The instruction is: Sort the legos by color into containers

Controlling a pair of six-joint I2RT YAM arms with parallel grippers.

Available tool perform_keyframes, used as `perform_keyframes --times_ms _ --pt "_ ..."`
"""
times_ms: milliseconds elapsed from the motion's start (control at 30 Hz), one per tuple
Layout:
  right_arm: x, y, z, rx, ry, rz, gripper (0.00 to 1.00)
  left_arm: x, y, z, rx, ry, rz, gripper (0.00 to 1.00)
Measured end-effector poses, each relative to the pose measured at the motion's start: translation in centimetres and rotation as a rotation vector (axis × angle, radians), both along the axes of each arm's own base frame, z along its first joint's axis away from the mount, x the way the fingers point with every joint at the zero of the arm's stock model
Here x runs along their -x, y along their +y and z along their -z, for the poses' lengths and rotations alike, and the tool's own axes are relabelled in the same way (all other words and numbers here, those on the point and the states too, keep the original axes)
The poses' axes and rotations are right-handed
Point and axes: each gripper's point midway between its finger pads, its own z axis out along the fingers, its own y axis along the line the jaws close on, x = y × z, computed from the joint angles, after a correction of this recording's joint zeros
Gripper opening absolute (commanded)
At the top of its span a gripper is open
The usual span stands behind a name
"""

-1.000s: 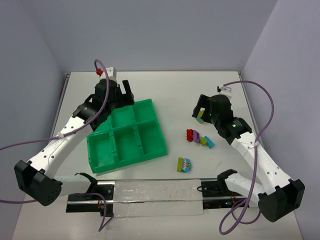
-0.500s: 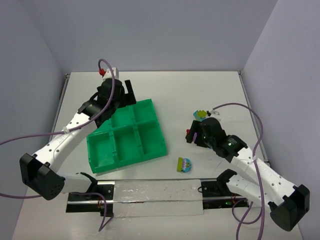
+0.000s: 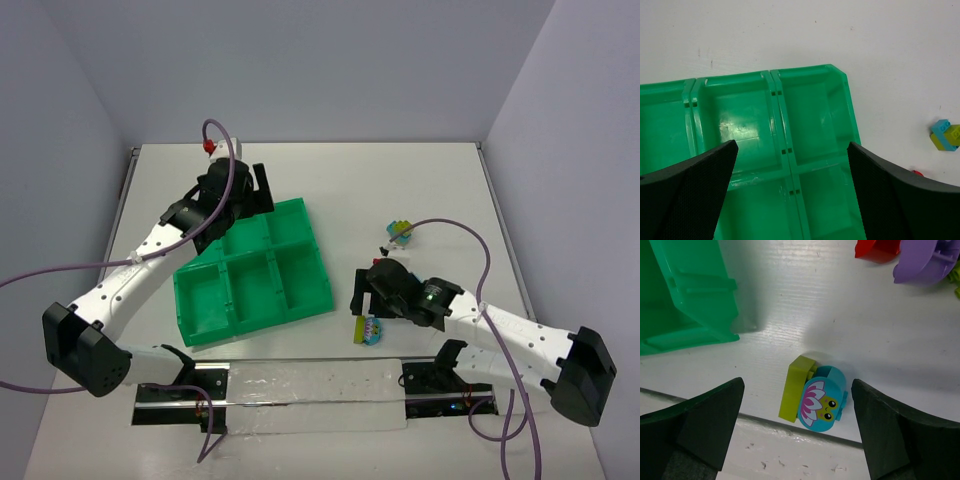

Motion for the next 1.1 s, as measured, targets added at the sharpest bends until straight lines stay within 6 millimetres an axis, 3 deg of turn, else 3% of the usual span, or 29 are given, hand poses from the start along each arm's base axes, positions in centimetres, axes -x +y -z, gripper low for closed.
perform_keyframes --times_ms 233,567,667,767,867,967,1100 --pt "1.3 -0.1 1.2 0.019 0.066 0.006 1.00 0.1 0.0 0.1 -0.004 0.006 0.001 0.99" --pt "3.1 -0.4 5.1 0.113 0.199 0.026 1.00 0.2 -0.5 0.8 -0.015 0.023 0.013 0.99" --pt "3.4 -0.7 6.0 0.128 0.219 0.038 0.87 0.2 -0.5 0.9 -0.016 0.026 0.013 0.99" --pt "3.5 -0.6 6.2 0.127 0.221 0.043 0.64 0.2 -0.5 0.9 -0.016 0.026 0.013 0.99" --pt "3.3 -0.4 6.1 0.119 0.213 0.046 0.48 0.3 -0.5 0.9 -0.016 0.026 0.014 0.99" --pt "3.2 -0.6 5.9 0.127 0.203 0.047 0.41 0.3 -0.5 0.9 -0.015 0.027 0.016 0.99" --pt "2.0 0.1 3.9 0.122 0.149 0.029 0.41 0.3 -1.4 0.5 0.008 0.034 0.050 0.99"
